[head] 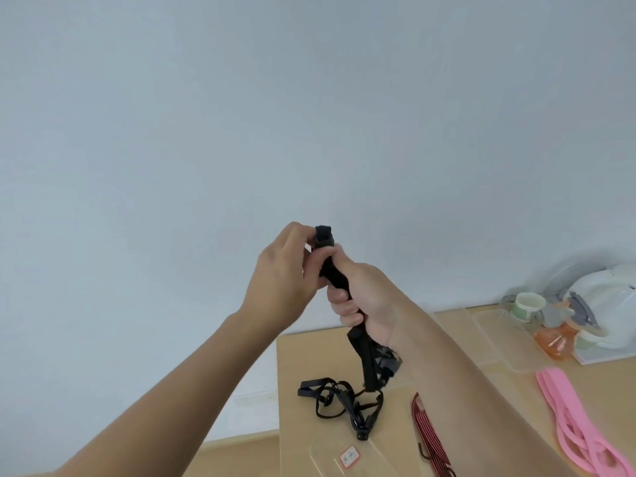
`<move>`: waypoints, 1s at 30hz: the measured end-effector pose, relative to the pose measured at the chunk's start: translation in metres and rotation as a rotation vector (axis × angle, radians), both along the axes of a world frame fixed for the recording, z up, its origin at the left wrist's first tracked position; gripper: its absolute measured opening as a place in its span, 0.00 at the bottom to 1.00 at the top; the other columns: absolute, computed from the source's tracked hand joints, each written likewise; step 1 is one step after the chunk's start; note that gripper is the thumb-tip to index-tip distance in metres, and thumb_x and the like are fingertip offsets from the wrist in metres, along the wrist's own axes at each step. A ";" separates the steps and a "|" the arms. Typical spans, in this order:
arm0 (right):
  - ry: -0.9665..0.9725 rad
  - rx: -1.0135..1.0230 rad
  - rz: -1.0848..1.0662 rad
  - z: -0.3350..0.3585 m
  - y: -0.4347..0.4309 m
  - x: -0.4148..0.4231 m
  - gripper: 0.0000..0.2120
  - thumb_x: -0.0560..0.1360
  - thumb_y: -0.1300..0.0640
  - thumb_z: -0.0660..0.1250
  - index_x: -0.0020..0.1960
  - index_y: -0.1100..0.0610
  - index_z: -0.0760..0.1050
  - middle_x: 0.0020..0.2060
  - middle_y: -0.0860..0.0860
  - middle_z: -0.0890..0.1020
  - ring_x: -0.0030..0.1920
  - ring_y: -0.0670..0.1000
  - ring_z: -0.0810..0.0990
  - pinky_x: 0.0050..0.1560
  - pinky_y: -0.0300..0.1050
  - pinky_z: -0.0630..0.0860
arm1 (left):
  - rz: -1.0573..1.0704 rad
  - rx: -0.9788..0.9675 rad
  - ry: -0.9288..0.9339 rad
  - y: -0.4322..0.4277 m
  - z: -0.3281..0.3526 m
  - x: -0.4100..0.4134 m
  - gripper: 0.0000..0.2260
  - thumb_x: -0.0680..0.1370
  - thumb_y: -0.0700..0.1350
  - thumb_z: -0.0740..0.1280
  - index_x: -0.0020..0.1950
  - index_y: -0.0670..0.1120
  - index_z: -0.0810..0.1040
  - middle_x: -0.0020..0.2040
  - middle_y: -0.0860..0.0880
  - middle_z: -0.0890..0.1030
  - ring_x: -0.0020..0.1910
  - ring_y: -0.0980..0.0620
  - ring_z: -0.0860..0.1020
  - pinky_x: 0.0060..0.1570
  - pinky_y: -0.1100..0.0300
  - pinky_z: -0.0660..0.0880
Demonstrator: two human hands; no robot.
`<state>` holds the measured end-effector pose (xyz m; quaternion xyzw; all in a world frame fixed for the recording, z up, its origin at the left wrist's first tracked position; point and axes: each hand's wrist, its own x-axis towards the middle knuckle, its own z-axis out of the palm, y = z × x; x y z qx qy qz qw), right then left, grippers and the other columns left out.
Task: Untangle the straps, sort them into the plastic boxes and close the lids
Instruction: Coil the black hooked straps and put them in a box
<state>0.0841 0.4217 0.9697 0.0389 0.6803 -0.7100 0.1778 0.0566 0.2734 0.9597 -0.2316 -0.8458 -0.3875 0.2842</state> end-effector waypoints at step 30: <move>0.241 0.387 0.523 0.005 0.038 -0.008 0.14 0.81 0.53 0.68 0.54 0.65 0.74 0.33 0.55 0.61 0.29 0.48 0.58 0.28 0.42 0.57 | -0.517 0.143 -0.791 -0.042 0.026 0.002 0.09 0.76 0.36 0.74 0.55 0.39 0.82 0.48 0.37 0.84 0.40 0.49 0.82 0.44 0.58 0.80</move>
